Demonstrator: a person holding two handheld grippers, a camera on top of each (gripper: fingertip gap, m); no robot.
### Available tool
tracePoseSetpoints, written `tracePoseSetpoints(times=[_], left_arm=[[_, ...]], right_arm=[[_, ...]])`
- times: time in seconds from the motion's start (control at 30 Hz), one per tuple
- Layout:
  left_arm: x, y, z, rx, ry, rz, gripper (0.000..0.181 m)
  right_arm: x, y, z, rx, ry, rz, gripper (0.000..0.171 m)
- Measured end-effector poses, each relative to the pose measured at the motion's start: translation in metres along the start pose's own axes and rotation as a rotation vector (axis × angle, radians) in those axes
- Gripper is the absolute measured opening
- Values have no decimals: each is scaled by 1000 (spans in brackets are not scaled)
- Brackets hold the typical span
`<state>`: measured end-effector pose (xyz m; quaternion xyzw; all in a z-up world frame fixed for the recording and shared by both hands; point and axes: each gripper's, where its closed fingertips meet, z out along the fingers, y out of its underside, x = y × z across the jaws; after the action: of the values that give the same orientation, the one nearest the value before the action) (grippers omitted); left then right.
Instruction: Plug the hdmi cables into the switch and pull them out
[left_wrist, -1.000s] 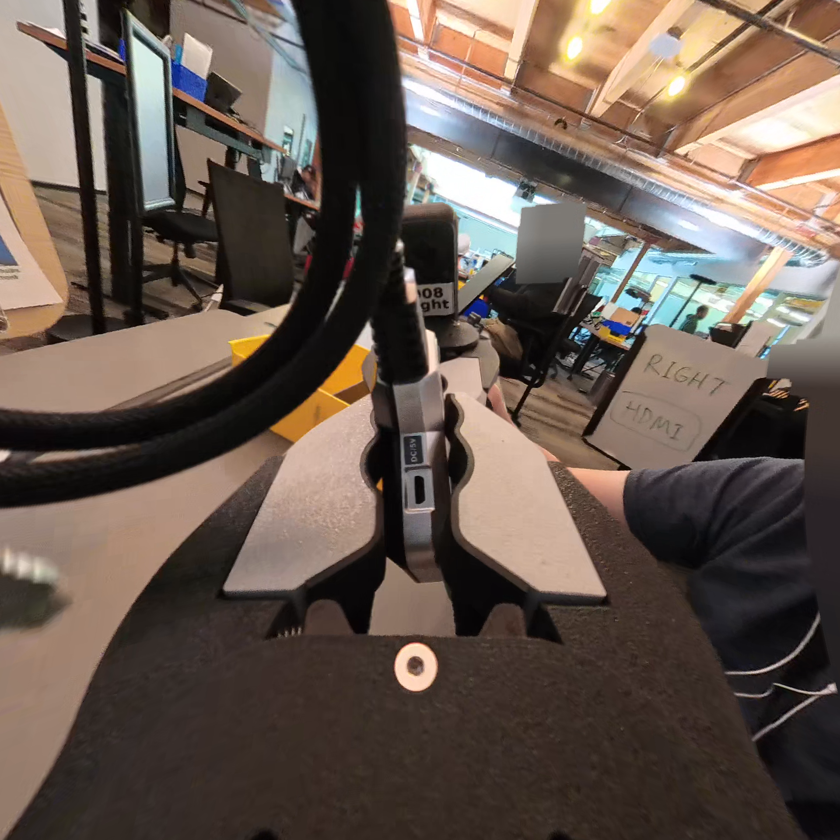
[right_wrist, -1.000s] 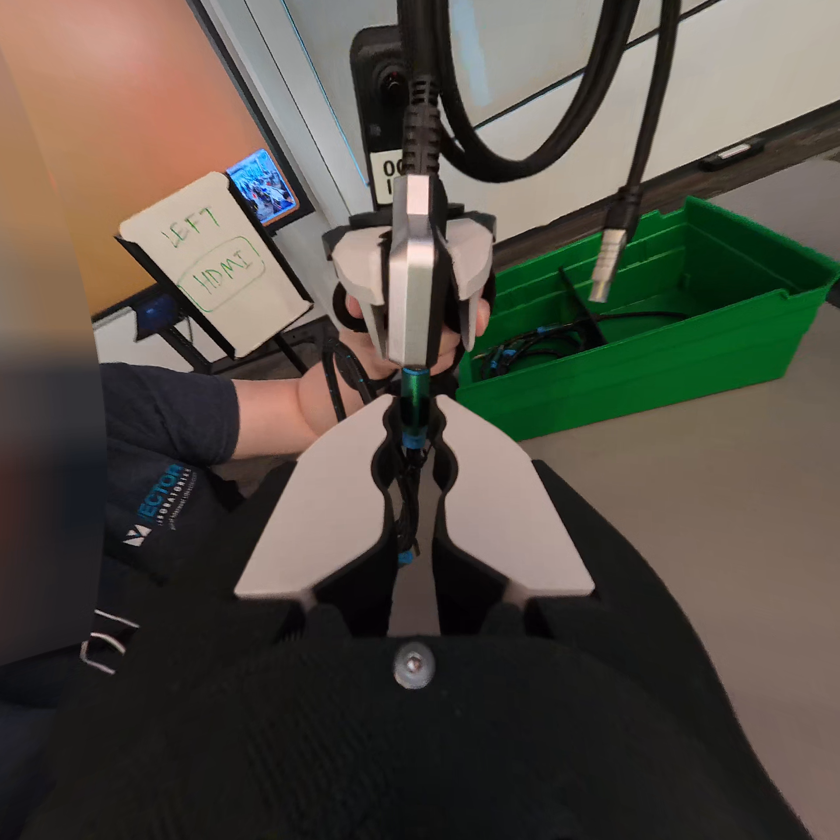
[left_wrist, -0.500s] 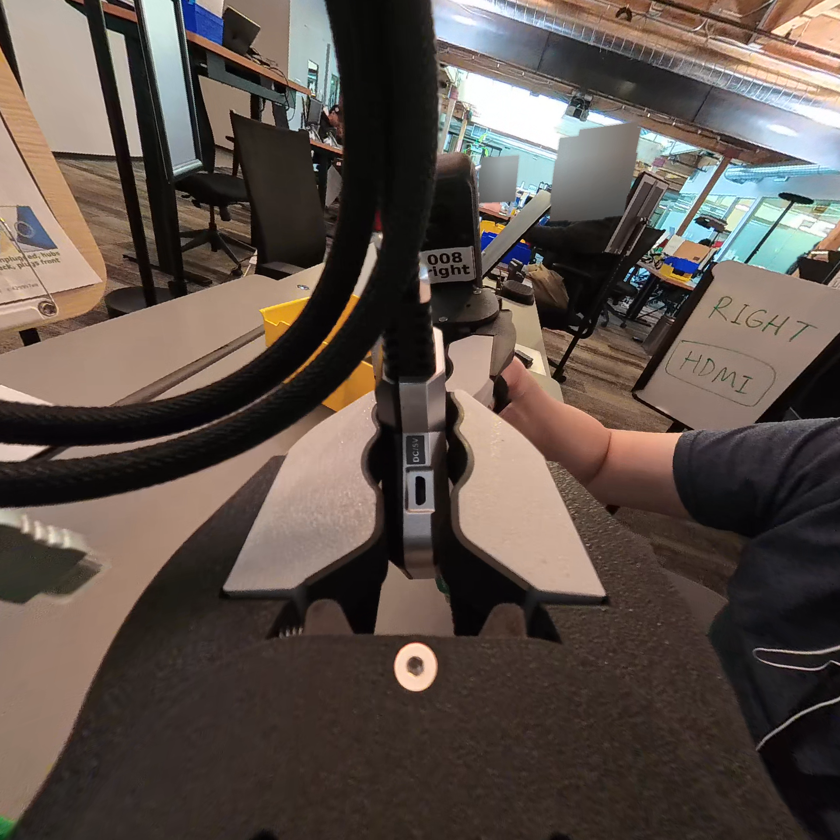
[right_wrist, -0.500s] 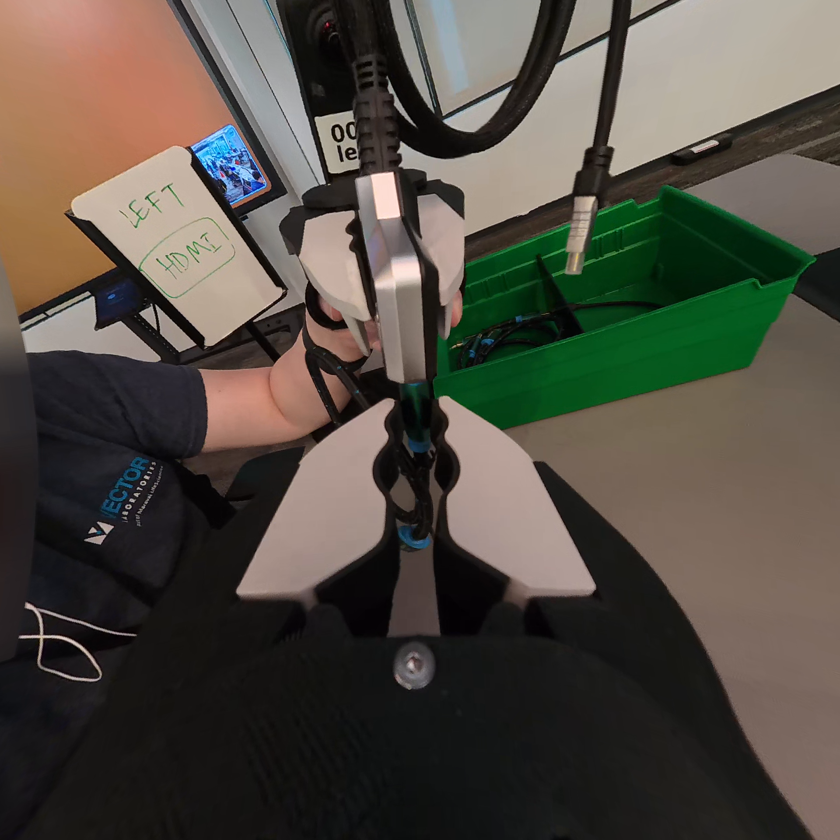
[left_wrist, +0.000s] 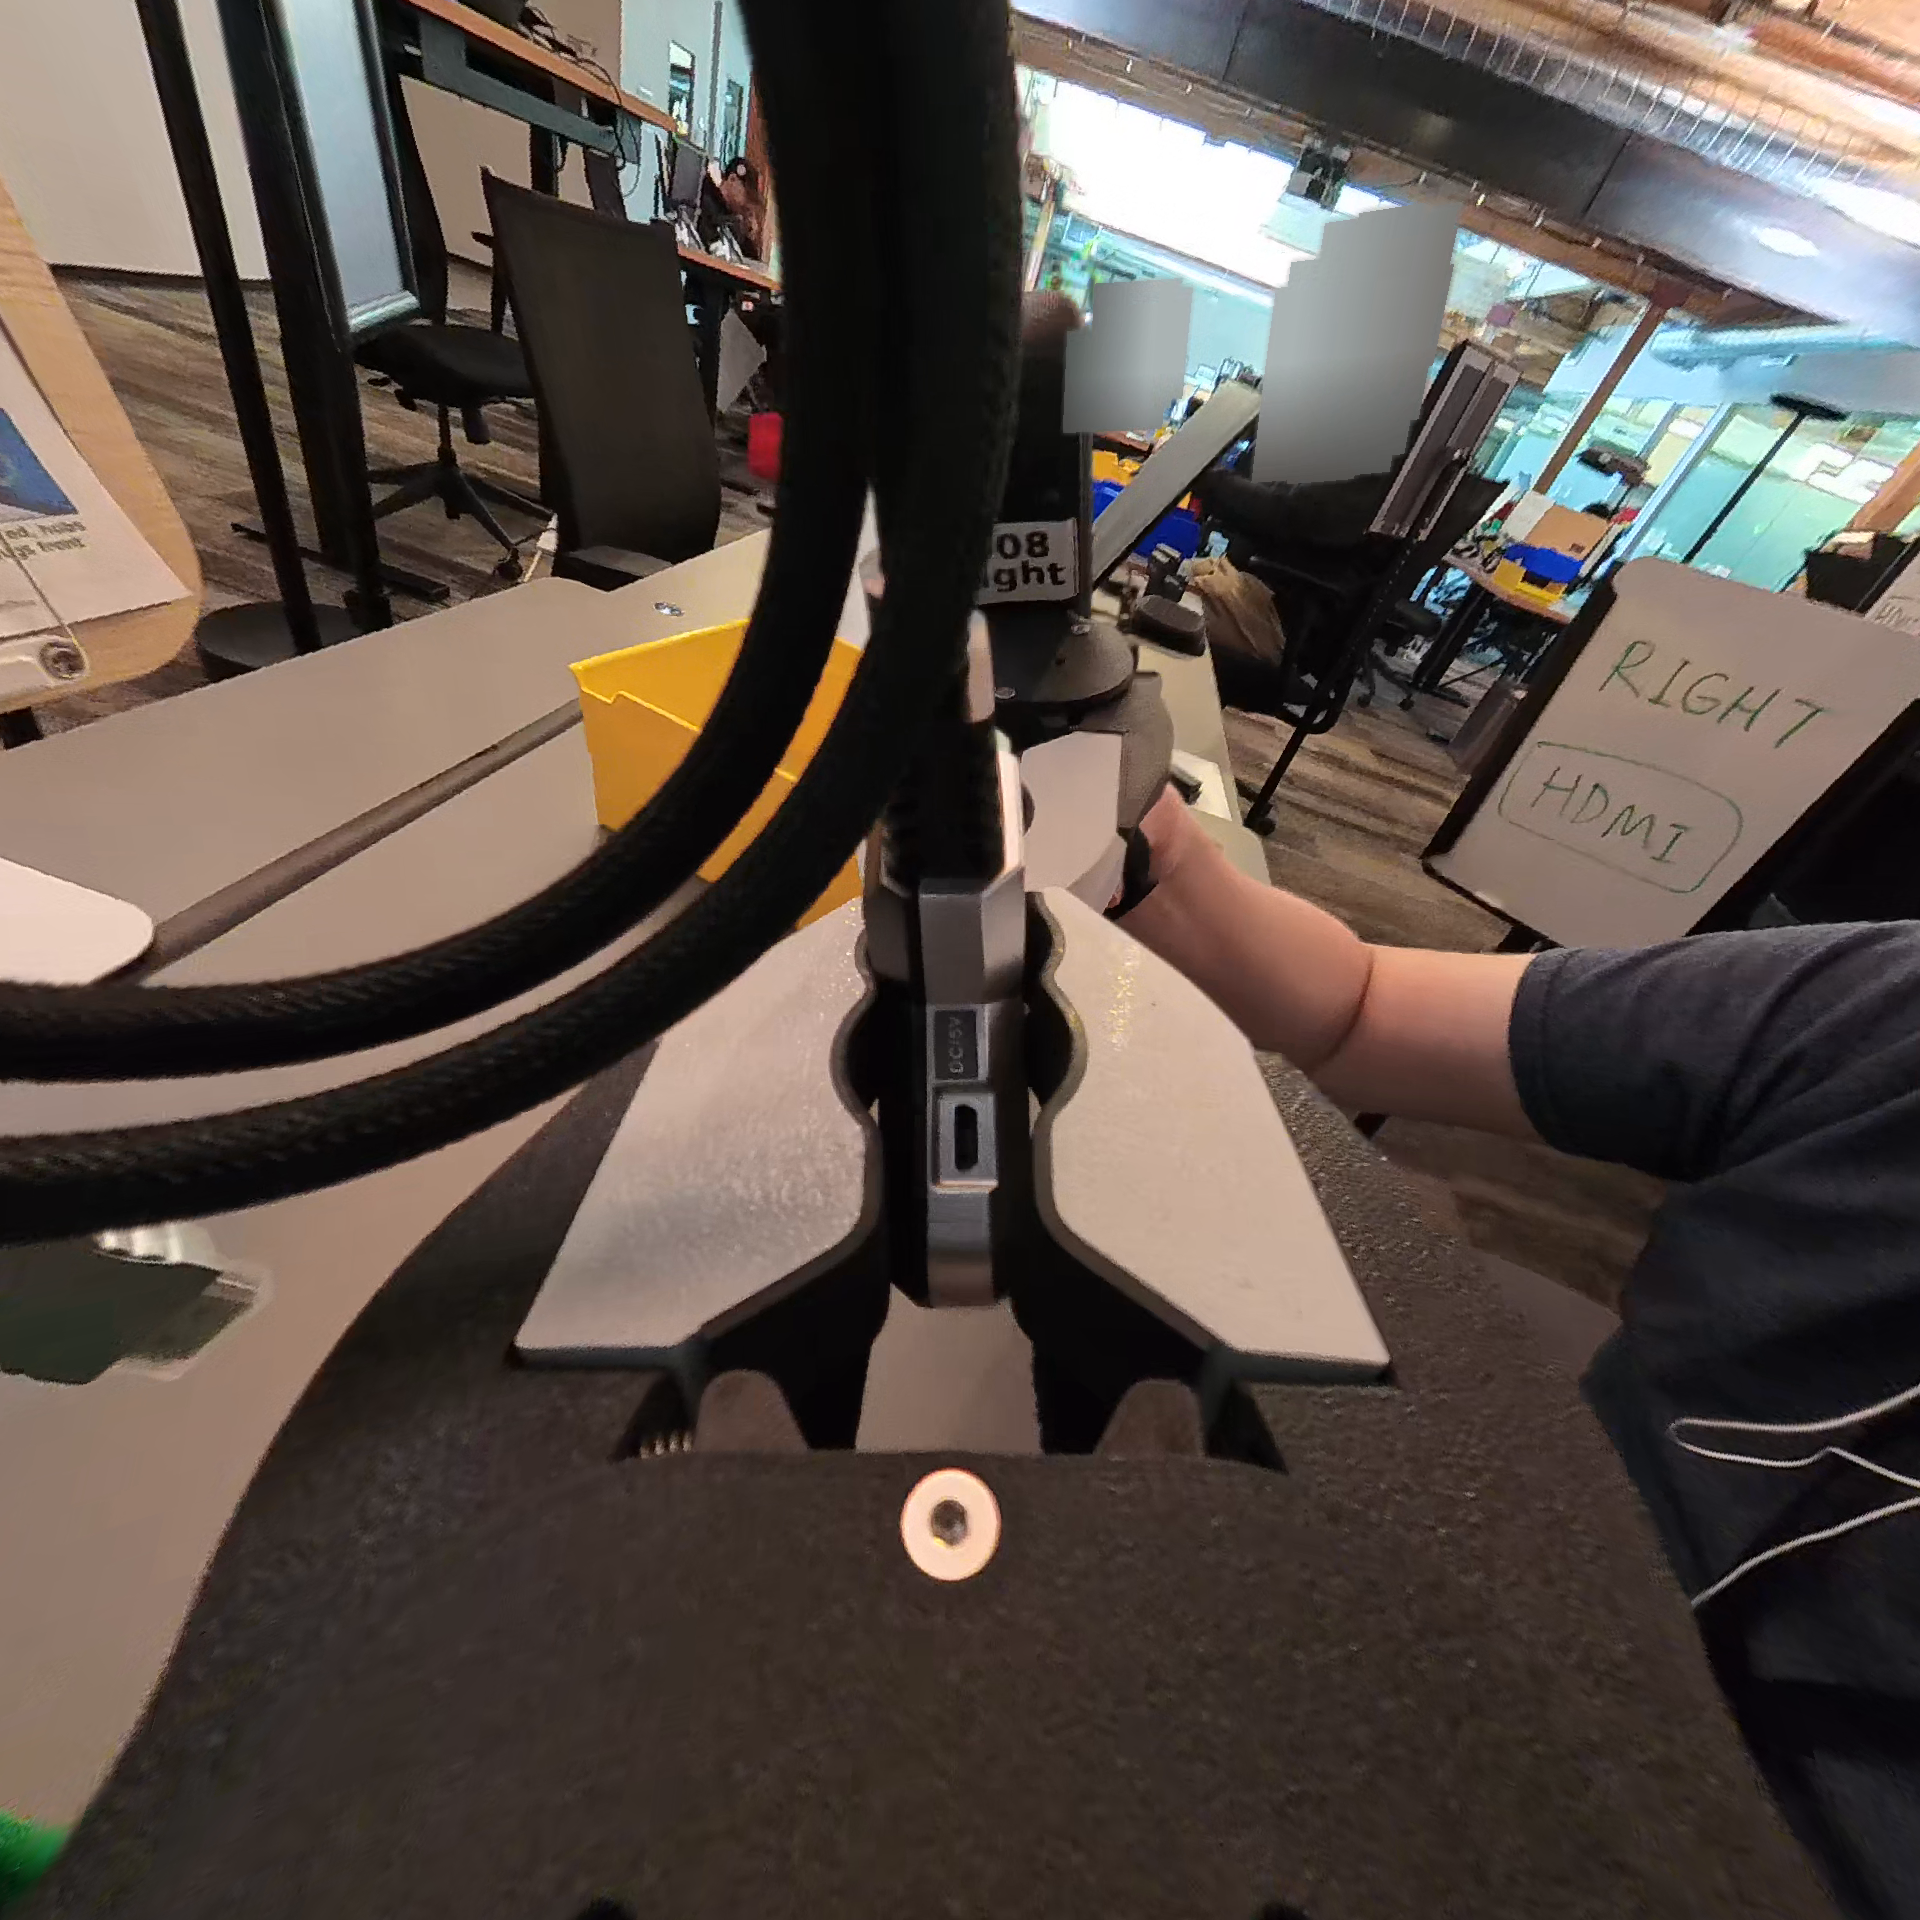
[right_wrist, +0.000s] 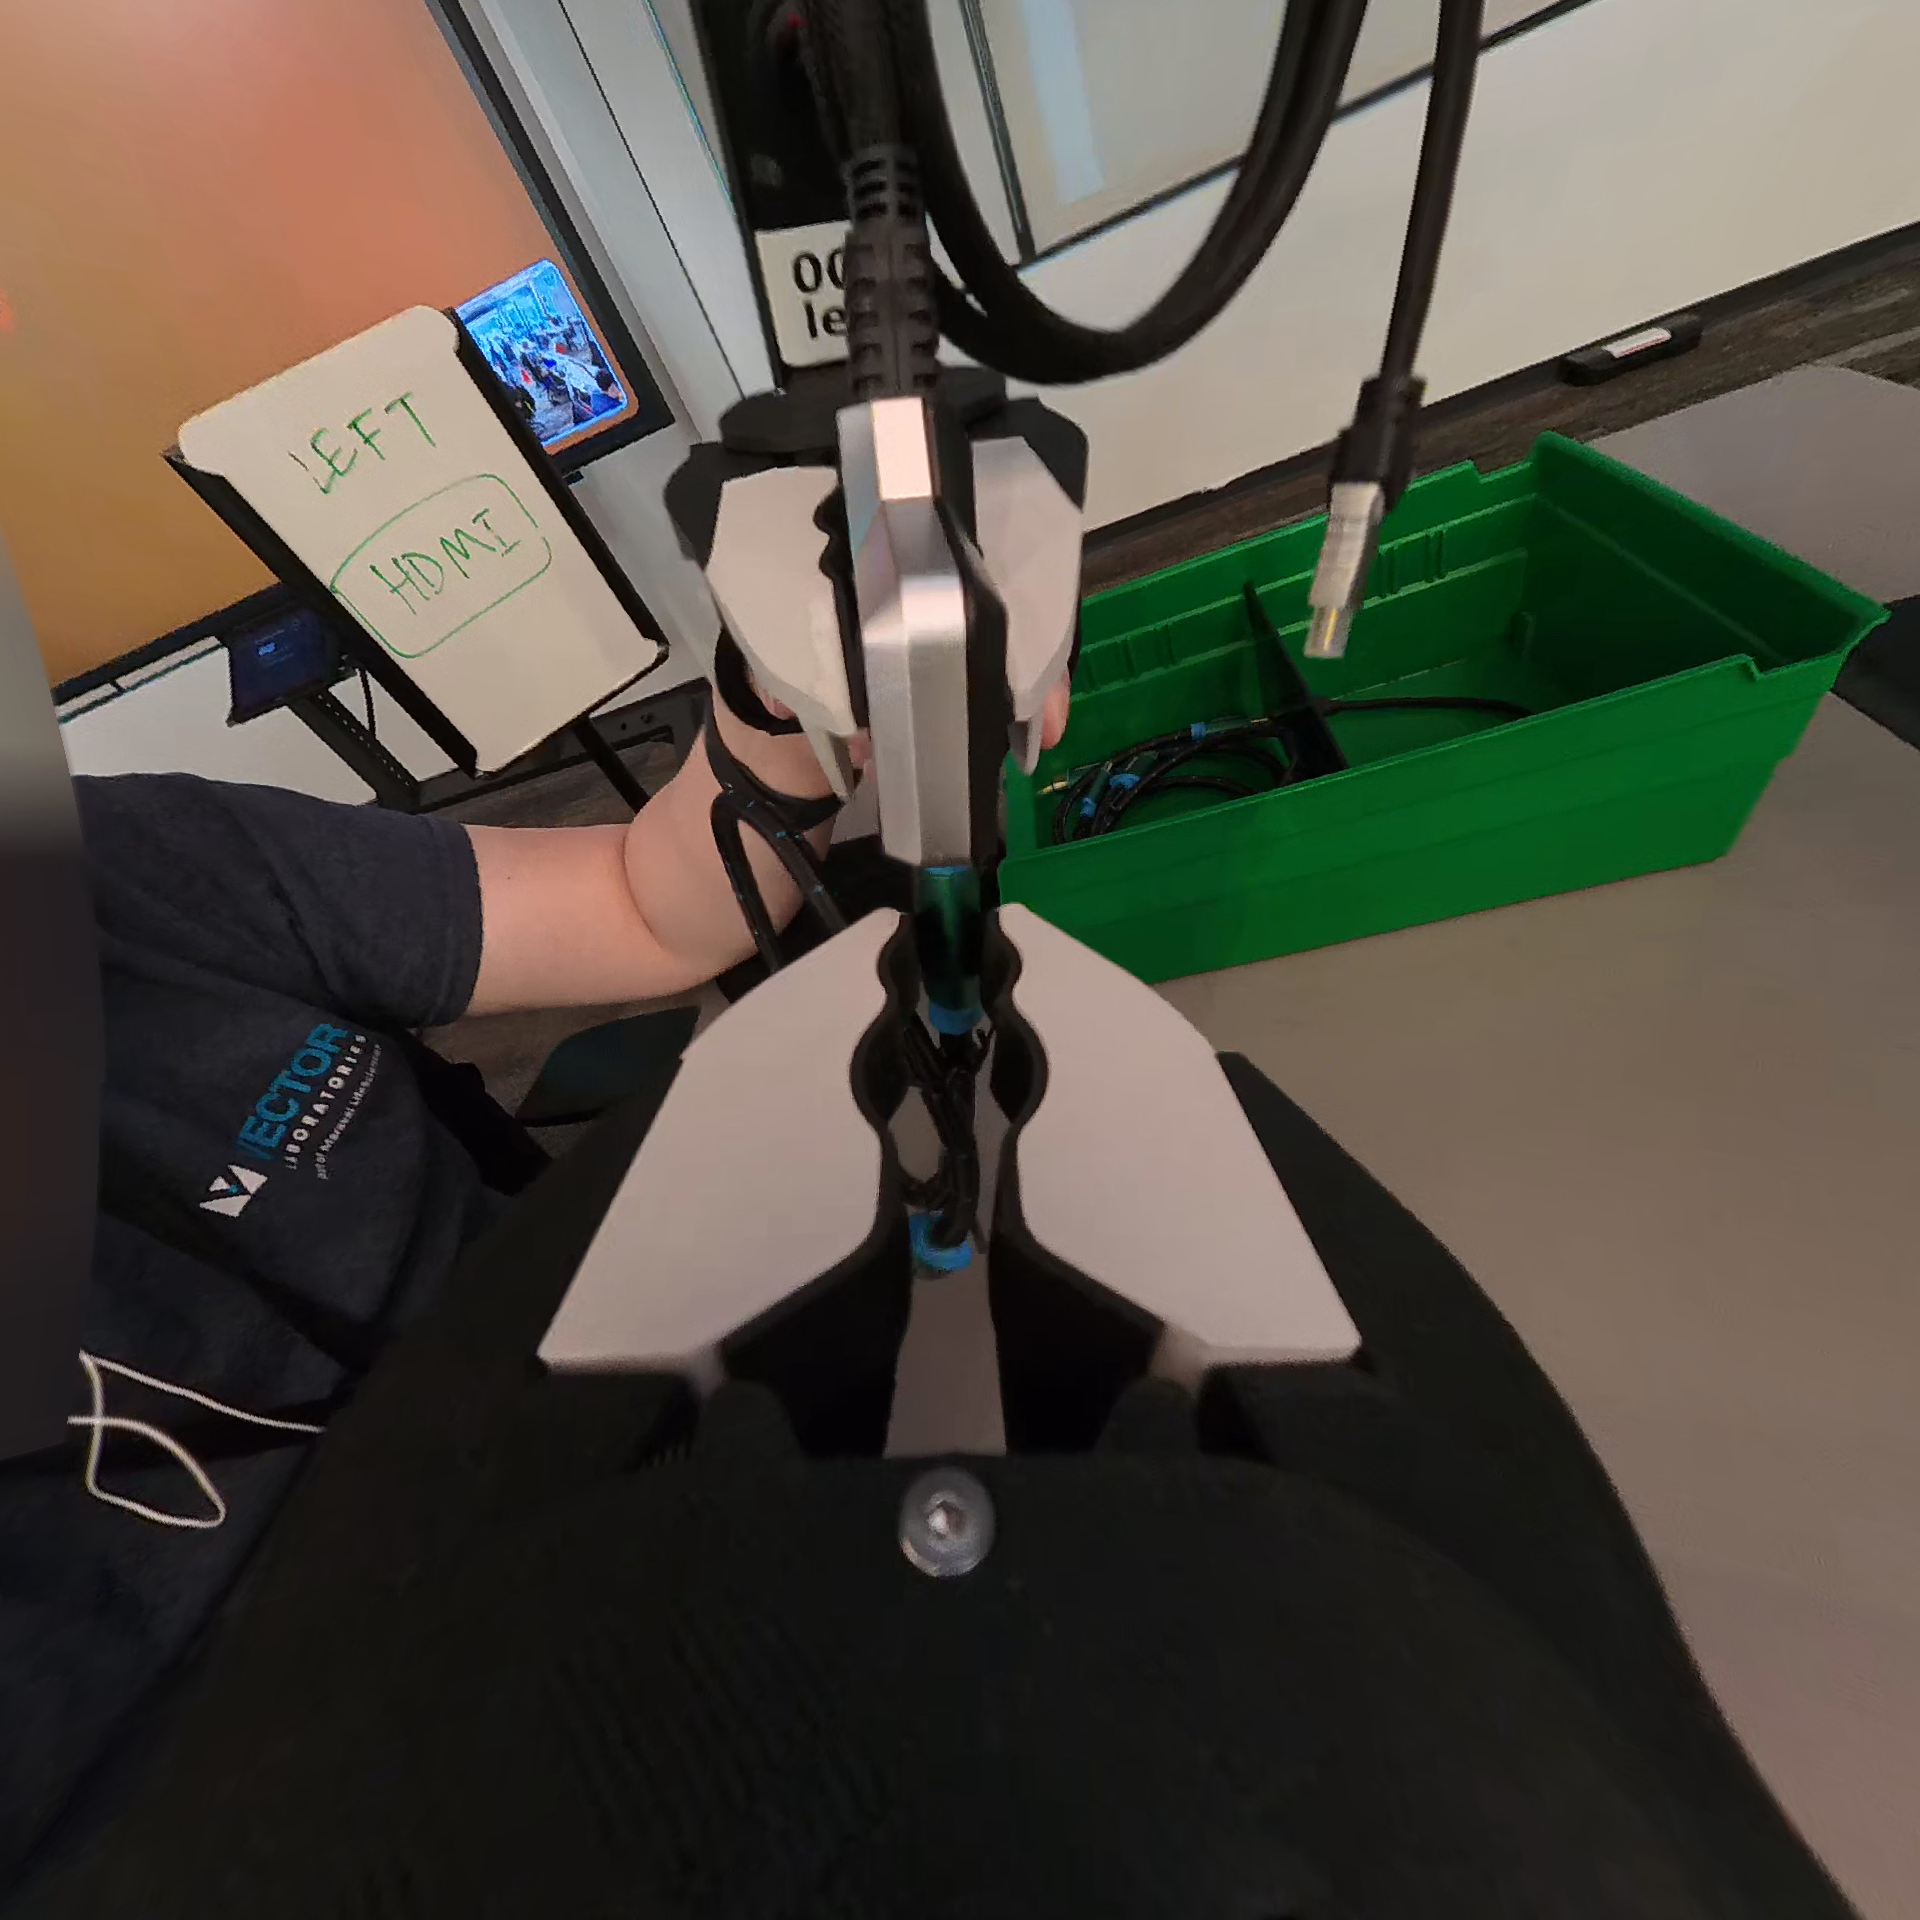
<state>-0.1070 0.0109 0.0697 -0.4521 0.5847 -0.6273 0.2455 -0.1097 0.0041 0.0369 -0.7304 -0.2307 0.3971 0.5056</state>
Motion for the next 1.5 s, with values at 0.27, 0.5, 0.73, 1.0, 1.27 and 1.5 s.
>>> tracePoseSetpoints(times=[0.27, 0.5, 0.73, 1.0, 1.27, 1.5], left_arm=[[2, -25, -12, 168, 46, -129, 22], [-1, -55, -40, 388, 65, -265, 16], [-9, -58, -42, 519, 78, -382, 17], [-11, -42, -19, 533, 179, -587, 23], [-20, -34, -17, 545, 187, -663, 23], [-20, -32, -15, 511, 145, -589, 23]], right_arm=[[-2, -35, -14, 265, 24, -160, 21], [22, -50, -43, 326, 607, -778, 33], [2, -42, -9, 352, 734, -971, 48], [-21, -54, -23, 488, 868, -1063, 24], [-9, -54, -24, 437, 895, -995, 19], [-4, -52, -26, 399, 813, -932, 17]])
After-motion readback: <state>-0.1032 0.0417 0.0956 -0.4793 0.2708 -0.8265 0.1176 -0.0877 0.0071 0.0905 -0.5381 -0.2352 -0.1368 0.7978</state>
